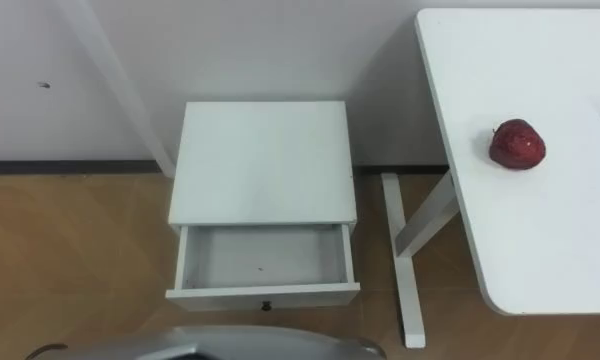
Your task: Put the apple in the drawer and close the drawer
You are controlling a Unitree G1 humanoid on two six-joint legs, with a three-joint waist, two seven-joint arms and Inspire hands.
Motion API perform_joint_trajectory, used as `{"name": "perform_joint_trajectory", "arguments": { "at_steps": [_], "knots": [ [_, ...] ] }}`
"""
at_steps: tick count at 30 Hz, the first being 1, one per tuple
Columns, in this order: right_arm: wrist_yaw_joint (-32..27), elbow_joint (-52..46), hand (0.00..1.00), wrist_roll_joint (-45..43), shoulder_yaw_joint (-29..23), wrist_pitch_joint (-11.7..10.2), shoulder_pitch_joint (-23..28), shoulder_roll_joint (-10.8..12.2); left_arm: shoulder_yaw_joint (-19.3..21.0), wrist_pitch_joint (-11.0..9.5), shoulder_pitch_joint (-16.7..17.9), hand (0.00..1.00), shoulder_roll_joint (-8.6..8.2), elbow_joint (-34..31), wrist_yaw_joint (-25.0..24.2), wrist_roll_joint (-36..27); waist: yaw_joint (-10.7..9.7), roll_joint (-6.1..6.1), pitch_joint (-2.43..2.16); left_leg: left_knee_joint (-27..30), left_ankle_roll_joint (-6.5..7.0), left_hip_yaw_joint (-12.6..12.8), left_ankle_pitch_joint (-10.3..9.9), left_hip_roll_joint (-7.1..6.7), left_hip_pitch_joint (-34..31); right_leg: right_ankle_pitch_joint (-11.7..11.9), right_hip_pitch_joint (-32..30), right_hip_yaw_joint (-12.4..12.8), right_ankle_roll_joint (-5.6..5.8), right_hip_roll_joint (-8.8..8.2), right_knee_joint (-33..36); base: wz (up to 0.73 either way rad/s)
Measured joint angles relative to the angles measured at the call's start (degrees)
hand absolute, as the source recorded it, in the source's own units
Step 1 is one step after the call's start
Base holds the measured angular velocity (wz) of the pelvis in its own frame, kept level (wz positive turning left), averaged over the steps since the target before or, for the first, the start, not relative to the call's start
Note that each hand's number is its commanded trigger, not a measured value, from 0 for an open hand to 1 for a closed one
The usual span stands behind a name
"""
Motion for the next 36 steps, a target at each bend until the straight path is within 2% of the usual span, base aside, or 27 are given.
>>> {"name": "perform_joint_trajectory", "arguments": {
  "at_steps": [7, 9, 12, 14, 15, 17, 18, 20, 23, 27, 28, 31, 32, 36],
  "knots": [
    [-0.52, -0.02, 0.0, 0.44, -0.03, -0.08, -0.1, 0.03, 0.01, -0.01, -0.21, 0.0, -0.02, 0.03, 0.57, 0.03, 0.04, 0.42, -0.02, -0.05, 0.0, 0.42, 0.0, 0.11, 0.03, 0.01, -0.22, 0.06, -0.02, 0.05, 0.03, -0.02],
    [-1.91, -0.06, 0.0, 5.6, -0.53, -0.37, -0.03, 0.05, 0.0, -0.07, -0.28, 0.0, -0.02, 0.1, 1.26, 0.02, 0.02, 0.44, 0.01, -0.03, -0.01, 0.54, 0.0, 0.12, 0.1, 0.04, -0.36, 0.33, -0.07, 0.08, 0.04, -0.05],
    [-4.44, -0.08, 0.0, 18.95, -4.62, -1.36, 0.03, 0.65, 0.6, -0.45, 0.01, 0.0, -0.03, 0.6, 2.31, -0.44, -0.17, 0.49, 0.04, -0.23, -0.02, 0.92, 0.0, 0.22, 0.4, 0.08, -0.23, 0.39, -0.12, 0.12, 0.0, -0.06],
    [-5.02, -0.74, 0.0, 34.0, -9.69, -1.45, 0.86, 0.64, 3.22, -0.92, 0.18, 0.0, -0.09, 0.28, 2.57, -0.46, -0.67, 0.47, 0.08, -0.59, -0.06, 1.32, 0.01, 0.24, 0.99, 0.08, -0.1, 0.85, -0.12, 0.18, 0.0, -0.09],
    [-5.12, -0.91, 0.0, 37.69, -10.88, -1.6, 0.99, 0.61, 3.75, -0.99, 0.28, 0.0, -0.05, 0.28, 2.81, -0.53, -0.83, 0.48, 0.09, -0.66, -0.1, 1.49, -0.02, 0.29, 0.99, 0.08, -0.05, 0.97, -0.13, 0.2, 0.0, -0.09],
    [-6.29, -2.28, 0.0, 53.21, -17.0, -2.56, 1.35, 0.67, 5.9, -1.95, 0.73, 0.0, -0.03, 0.37, 3.64, -0.51, -2.32, 0.43, 0.08, -0.8, -0.14, 1.61, -0.04, 0.29, 1.16, 0.08, 0.11, 0.98, -0.12, 0.22, -0.01, -0.05],
    [-6.62, -3.01, 0.0, 56.93, -18.52, -2.81, 1.68, 0.66, 6.28, -2.28, 0.86, 0.0, 0.03, 0.37, 3.64, -0.51, -2.66, 0.44, 0.08, -0.83, -0.14, 1.67, -0.04, 0.27, 1.21, 0.08, 0.08, 1.02, -0.12, 0.21, -0.01, -0.06],
    [-8.77, -6.28, 0.0, 70.27, -23.67, -4.33, 1.86, 0.64, 7.1, -3.4, 1.55, 0.0, 0.29, -0.39, 3.66, -0.52, -3.94, 0.3, 0.07, -0.92, -0.14, 2.16, -0.04, 0.32, 1.44, 0.08, -0.27, 1.1, -0.12, 0.2, 0.12, -0.1],
    [-10.45, -9.59, 0.0, 79.54, -27.23, -7.24, 1.6, 0.31, 7.15, -4.91, 1.73, 0.0, 0.9, -0.66, 3.7, -0.5, -4.81, 0.09, -0.04, -0.91, -0.15, 2.76, -0.06, 0.38, 1.02, 0.09, -0.71, 1.63, -0.14, 0.24, 0.21, -0.1],
    [-14.01, -13.99, 0.0, 84.0, -29.35, -9.13, 1.82, 0.36, 7.52, -5.77, 1.7, 0.0, 2.02, -0.66, 4.07, -0.37, -4.96, -0.37, -0.1, -0.91, -0.25, 3.18, -0.16, 0.52, 0.93, 0.12, -0.97, 1.95, -0.2, 0.34, 0.19, -0.06],
    [-15.45, -15.57, 0.0, 85.06, -29.94, -9.98, 1.72, 0.36, 7.55, -5.76, 1.84, 0.0, 2.33, -0.77, 4.57, -0.44, -5.09, -0.87, -0.26, -0.93, -0.25, 3.17, -0.16, 0.51, 0.9, 0.12, -1.01, 1.97, -0.19, 0.34, 0.18, 0.0],
    [-20.26, -20.67, 0.0, 86.22, -34.31, -11.23, 1.25, 0.33, 8.5, -5.77, 3.31, 0.0, 2.41, -2.55, 4.97, -0.38, -5.91, -1.2, -0.35, -0.94, -0.25, 2.96, -0.15, 0.41, 0.9, 0.12, -0.82, 1.68, -0.19, 0.34, 0.2, 0.04],
    [-22.46, -22.94, 0.0, 86.11, -34.34, -12.35, 1.05, 0.18, 8.54, -5.75, 3.97, 0.0, 2.43, -3.54, 5.04, -0.31, -6.16, -1.37, -0.32, -0.93, -0.25, 2.92, -0.15, 0.21, 0.77, 0.12, -0.92, 1.68, -0.19, 0.37, 0.22, 0.03],
    [-30.69, -31.96, 0.0, 81.67, -35.6, -13.88, 0.95, 0.03, 8.59, -5.8, 4.58, 0.0, 2.32, -5.36, 5.52, -0.46, -6.35, -1.75, -0.38, -0.89, -0.24, 3.0, -0.13, 0.23, -0.19, 0.15, -1.95, 1.85, -0.22, 0.41, 0.27, -0.01]
  ]
}}
